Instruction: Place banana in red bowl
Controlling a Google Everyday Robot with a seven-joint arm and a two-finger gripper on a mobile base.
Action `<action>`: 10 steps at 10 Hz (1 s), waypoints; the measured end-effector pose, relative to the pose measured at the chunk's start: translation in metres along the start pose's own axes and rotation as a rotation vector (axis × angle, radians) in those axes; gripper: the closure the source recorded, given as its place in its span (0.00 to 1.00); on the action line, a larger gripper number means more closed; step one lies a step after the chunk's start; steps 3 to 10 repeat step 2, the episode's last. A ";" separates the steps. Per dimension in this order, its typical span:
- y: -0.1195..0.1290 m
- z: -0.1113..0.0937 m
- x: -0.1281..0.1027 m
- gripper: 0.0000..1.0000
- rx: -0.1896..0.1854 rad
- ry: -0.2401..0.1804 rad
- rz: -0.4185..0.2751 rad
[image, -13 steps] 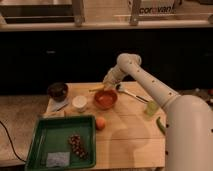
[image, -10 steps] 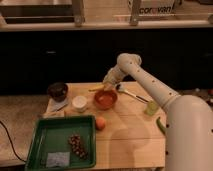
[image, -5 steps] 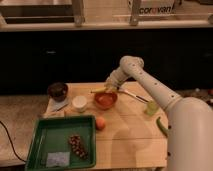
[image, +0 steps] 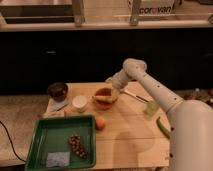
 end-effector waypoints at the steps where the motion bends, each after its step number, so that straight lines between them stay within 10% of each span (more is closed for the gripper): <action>1: 0.001 0.000 0.002 0.20 0.001 -0.004 0.005; 10: 0.002 -0.001 0.004 0.20 0.003 -0.006 0.011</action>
